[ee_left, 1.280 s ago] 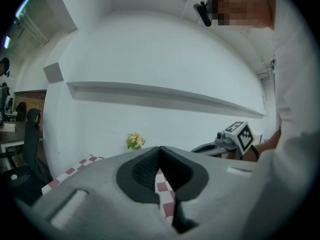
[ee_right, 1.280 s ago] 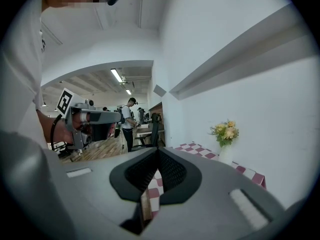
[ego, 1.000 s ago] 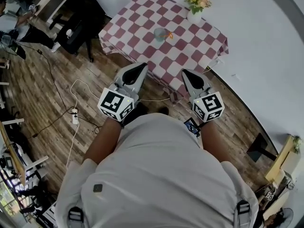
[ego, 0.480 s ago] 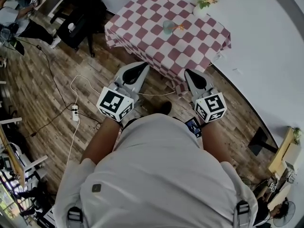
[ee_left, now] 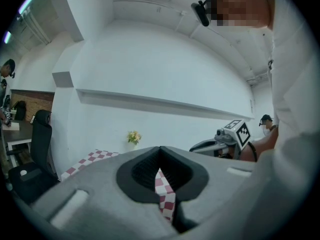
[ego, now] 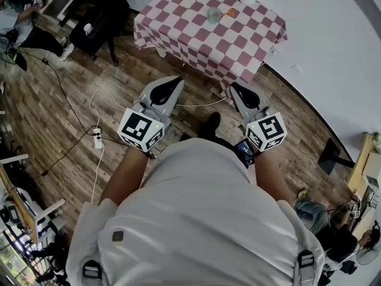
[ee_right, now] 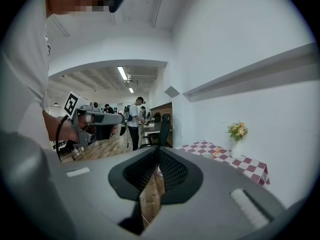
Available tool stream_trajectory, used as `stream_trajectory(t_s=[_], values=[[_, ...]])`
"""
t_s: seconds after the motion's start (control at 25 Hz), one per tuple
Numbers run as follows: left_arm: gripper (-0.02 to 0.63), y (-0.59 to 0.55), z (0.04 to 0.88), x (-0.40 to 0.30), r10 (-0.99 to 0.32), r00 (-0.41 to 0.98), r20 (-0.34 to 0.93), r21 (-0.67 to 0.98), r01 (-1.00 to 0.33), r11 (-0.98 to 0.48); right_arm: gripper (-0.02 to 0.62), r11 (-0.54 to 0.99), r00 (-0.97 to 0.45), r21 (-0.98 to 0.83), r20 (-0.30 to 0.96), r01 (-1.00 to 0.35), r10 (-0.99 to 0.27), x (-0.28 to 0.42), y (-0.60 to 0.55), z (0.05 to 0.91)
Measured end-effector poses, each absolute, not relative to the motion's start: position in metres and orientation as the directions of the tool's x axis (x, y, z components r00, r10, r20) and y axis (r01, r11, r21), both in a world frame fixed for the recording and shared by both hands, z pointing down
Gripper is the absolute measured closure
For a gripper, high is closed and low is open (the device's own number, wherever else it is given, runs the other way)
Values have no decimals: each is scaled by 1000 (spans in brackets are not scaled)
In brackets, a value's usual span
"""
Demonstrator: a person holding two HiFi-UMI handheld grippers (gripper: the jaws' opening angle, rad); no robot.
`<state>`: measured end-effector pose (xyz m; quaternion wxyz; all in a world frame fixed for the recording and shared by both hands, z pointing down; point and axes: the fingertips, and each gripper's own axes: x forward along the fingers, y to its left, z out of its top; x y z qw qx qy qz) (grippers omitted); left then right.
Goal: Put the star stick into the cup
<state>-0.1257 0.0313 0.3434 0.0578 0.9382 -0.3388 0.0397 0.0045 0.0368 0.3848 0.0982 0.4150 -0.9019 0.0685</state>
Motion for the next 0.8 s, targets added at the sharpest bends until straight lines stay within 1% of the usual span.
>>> stream_trajectory(t_s=[0.4, 0.6, 0.8], values=[[603, 109, 353, -157, -586, 803, 108, 89, -595, -799, 568, 620, -610, -22, 207, -785, -765, -30, 134, 381], [603, 126, 353, -163, -572, 813, 105, 92, -581, -809, 583, 598, -588, -15, 204, -801, -783, -33, 157, 378], [603, 132, 355, -164, -567, 817, 100, 91, -575, -813, 584, 583, -573, -7, 192, -813, -797, -32, 165, 376]])
